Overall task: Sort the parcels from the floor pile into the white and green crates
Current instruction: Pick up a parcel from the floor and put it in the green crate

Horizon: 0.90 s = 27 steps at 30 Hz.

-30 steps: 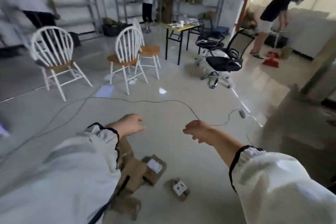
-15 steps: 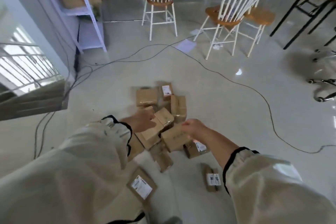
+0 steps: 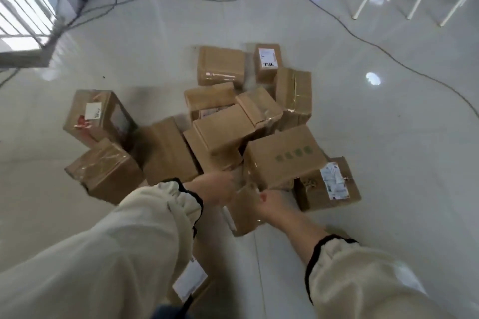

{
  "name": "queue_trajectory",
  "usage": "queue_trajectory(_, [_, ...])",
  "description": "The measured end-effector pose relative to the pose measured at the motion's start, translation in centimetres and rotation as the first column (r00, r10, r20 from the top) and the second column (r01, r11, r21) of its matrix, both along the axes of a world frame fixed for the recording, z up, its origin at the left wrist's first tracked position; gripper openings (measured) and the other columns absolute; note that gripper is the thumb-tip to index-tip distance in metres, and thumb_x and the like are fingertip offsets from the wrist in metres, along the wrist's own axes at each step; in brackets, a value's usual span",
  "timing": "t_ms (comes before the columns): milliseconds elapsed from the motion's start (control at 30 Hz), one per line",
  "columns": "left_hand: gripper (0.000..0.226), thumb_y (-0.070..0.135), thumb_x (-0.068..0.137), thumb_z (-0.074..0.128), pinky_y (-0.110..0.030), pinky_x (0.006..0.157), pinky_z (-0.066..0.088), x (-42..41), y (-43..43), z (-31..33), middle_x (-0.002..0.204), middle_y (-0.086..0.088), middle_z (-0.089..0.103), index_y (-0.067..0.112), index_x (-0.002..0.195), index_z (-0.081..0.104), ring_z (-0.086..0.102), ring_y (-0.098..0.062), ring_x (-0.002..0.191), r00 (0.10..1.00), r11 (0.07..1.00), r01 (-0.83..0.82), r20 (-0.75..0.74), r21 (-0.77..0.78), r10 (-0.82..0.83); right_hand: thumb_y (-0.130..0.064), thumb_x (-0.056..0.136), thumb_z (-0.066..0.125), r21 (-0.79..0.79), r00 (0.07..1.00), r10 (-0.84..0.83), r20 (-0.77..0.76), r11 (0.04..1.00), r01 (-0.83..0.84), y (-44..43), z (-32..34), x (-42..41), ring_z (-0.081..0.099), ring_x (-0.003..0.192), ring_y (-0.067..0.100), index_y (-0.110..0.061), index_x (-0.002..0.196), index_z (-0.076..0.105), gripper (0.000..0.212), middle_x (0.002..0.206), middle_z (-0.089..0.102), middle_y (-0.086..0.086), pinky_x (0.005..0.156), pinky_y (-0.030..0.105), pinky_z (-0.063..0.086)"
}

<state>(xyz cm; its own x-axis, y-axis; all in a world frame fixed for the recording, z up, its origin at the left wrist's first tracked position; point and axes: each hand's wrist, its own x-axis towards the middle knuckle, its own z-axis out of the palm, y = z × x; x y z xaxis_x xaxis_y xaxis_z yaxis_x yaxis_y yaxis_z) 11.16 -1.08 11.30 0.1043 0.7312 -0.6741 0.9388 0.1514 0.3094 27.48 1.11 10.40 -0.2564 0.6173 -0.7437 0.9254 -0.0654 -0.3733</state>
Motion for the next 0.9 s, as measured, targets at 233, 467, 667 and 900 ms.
queue_trajectory(233, [0.058, 0.027, 0.080, 0.073, -0.032, 0.101, 0.041, -0.7, 2.6, -13.8, 0.128, -0.004, 0.056, 0.016, 0.132, 0.049, 0.052, -0.024, 0.120, 0.995, 0.994, 0.103, 0.006, -0.032, -0.103, -0.065, 0.065, 0.067, 0.054, 0.996, -0.069, 0.053, 0.996, 0.067, 2.4, -12.8, -3.3, 0.047, 0.125, 0.030, -0.012, 0.142, 0.032, 0.100, 0.139, 0.045, 0.011, 0.101, 0.041, 0.044])
queue_trajectory(467, [0.053, 0.032, 0.080, 0.072, -0.032, 0.093, 0.043, -0.1, 0.9, -15.8, 0.125, -0.003, 0.061, 0.019, 0.129, 0.055, 0.056, -0.024, 0.114, 0.998, 0.997, 0.061, -0.015, -0.040, -0.062, -0.061, 0.059, 0.078, -0.042, 0.974, -0.223, -0.036, 0.974, 0.221, 1.4, -14.0, -2.6, 0.027, 0.139, 0.032, -0.013, 0.150, 0.000, 0.129, 0.154, 0.020, 0.012, 0.111, 0.044, 0.030])
queue_trajectory(667, [0.040, 0.035, 0.087, 0.064, -0.025, 0.081, 0.042, 1.3, 2.3, -14.2, 0.118, -0.001, 0.064, 0.020, 0.124, 0.061, 0.058, -0.019, 0.108, 0.995, 0.996, 0.090, -0.035, -0.001, -0.090, -0.057, 0.057, 0.081, -0.085, 0.962, -0.272, -0.012, 0.959, 0.270, 1.8, -14.8, 0.4, 0.027, 0.138, 0.034, -0.017, 0.150, -0.002, 0.131, 0.152, 0.019, 0.013, 0.110, 0.044, 0.033])
queue_trajectory(900, [0.047, 0.037, 0.089, 0.062, -0.024, 0.086, 0.040, 3.5, 1.6, -16.1, 0.128, 0.000, 0.057, 0.020, 0.132, 0.053, 0.054, -0.018, 0.115, 0.999, 0.999, 0.037, 0.007, -0.015, -0.037, -0.053, 0.058, 0.081, -0.348, 0.727, -0.669, -0.156, 0.726, 0.593, 2.2, -16.4, 9.4, 0.055, 0.111, 0.029, -0.008, 0.141, 0.030, 0.107, 0.124, 0.055, 0.014, 0.095, 0.041, 0.048])
